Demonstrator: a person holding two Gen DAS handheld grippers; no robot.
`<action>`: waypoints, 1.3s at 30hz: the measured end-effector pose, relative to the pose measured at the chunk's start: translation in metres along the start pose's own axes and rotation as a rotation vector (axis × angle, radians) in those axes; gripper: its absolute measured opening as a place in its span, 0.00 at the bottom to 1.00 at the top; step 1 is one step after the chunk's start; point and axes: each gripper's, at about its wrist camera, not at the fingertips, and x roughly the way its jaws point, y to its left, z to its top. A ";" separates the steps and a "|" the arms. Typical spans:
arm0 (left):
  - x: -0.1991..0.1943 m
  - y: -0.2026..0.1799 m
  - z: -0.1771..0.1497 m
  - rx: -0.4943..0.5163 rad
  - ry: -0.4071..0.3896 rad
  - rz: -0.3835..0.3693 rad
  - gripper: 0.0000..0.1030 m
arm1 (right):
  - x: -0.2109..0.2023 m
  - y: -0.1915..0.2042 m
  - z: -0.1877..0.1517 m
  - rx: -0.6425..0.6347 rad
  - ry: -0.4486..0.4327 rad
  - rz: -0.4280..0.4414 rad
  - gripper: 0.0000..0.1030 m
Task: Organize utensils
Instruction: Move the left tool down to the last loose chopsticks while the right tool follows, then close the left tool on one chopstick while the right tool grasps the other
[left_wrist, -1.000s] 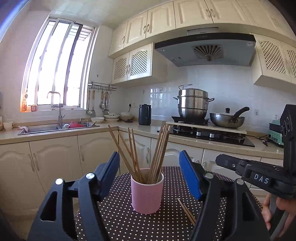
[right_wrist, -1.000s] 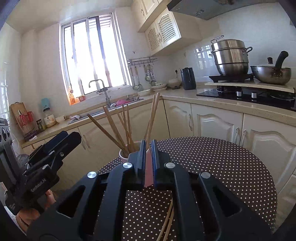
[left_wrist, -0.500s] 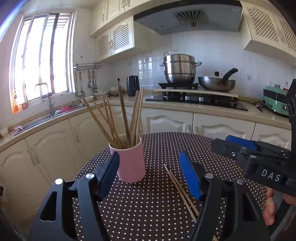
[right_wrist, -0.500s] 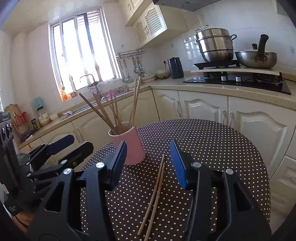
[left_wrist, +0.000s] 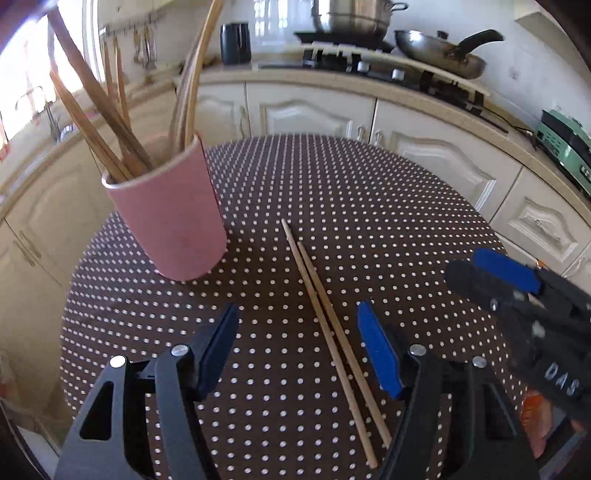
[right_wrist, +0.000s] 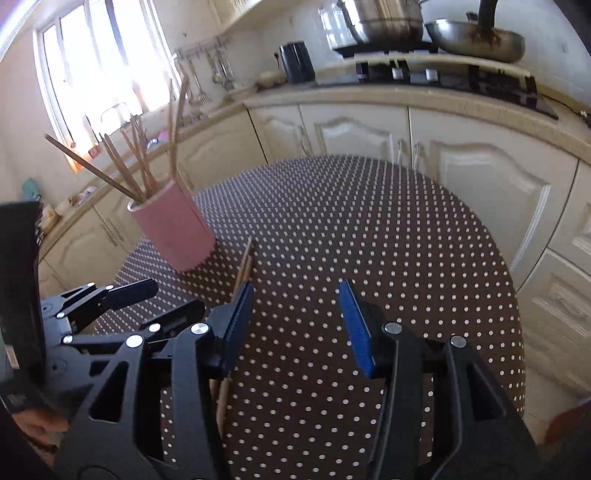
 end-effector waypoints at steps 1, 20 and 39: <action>0.006 0.000 0.000 -0.002 0.016 0.002 0.64 | 0.004 -0.002 0.000 -0.001 0.015 0.000 0.47; 0.065 0.003 0.011 -0.015 0.138 -0.013 0.35 | 0.052 0.001 0.007 -0.043 0.154 0.006 0.47; 0.044 0.029 -0.012 -0.043 0.135 -0.048 0.05 | 0.085 0.049 0.007 -0.119 0.322 0.011 0.47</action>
